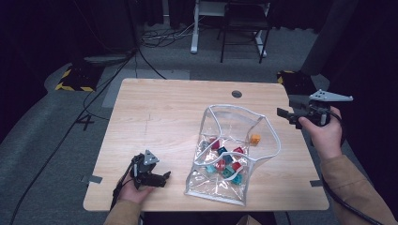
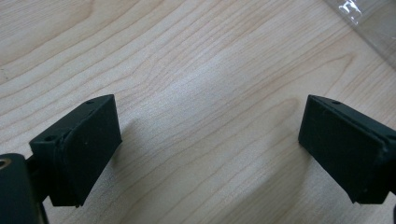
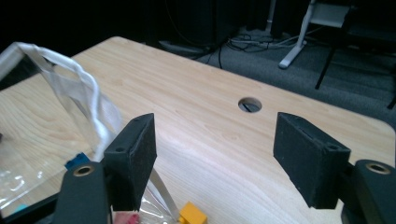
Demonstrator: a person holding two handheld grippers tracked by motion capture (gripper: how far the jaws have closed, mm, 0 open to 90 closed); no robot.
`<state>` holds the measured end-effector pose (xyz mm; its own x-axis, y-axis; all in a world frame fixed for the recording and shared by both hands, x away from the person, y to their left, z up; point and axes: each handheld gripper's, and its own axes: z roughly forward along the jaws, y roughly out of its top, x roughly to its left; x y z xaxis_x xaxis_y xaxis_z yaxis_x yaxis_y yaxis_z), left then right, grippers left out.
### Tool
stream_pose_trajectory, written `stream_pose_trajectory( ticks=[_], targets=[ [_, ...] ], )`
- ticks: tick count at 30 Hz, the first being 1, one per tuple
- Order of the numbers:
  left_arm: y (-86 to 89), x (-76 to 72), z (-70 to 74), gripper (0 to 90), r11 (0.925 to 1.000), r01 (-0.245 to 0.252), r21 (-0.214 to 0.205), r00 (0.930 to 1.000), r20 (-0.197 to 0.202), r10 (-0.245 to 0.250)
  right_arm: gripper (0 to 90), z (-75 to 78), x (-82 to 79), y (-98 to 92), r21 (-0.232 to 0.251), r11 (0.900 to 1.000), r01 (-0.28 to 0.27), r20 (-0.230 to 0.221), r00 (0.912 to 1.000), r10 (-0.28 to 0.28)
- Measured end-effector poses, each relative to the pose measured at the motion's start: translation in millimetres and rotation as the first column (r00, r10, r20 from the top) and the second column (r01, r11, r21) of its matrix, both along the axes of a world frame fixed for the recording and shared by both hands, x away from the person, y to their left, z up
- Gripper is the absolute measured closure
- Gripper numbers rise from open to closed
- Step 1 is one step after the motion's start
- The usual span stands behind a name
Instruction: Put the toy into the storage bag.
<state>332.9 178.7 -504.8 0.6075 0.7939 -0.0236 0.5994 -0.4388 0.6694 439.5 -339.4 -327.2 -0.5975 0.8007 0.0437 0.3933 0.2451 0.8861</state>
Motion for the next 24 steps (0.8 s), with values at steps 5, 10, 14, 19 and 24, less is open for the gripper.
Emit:
stream_pose_trajectory(
  ticks=[5,10,14,19,24],
  targets=[
    [0.0,0.0,0.0,5.8,1.0000,0.000,0.000,1.0000,0.000,0.000,30.8,-26.0,8.6,3.4,-0.012,0.9999,-0.001,-0.040,0.9992,0.000],
    [0.0,-0.1,0.0,5.8,1.0000,0.000,-0.001,1.0000,-0.001,0.000,30.8,-50.6,16.0,9.0,-0.025,0.9996,-0.015,-0.065,0.9978,0.014],
    [0.0,0.0,0.0,5.8,1.0000,0.000,0.000,1.0000,0.000,0.000,30.9,-69.9,20.4,12.7,-0.015,0.9997,-0.018,-0.099,0.9950,0.017],
    [0.0,0.0,0.0,5.8,1.0000,0.000,0.000,1.0000,0.000,0.000,31.1,-90.5,23.8,17.2,-0.014,0.9996,-0.025,-0.125,0.9919,0.023],
    [0.0,-0.1,0.0,5.8,1.0000,0.000,-0.001,1.0000,-0.002,0.000,31.1,-107.2,26.2,20.3,-0.017,0.9994,-0.030,-0.152,0.9880,0.027]
  ],
)
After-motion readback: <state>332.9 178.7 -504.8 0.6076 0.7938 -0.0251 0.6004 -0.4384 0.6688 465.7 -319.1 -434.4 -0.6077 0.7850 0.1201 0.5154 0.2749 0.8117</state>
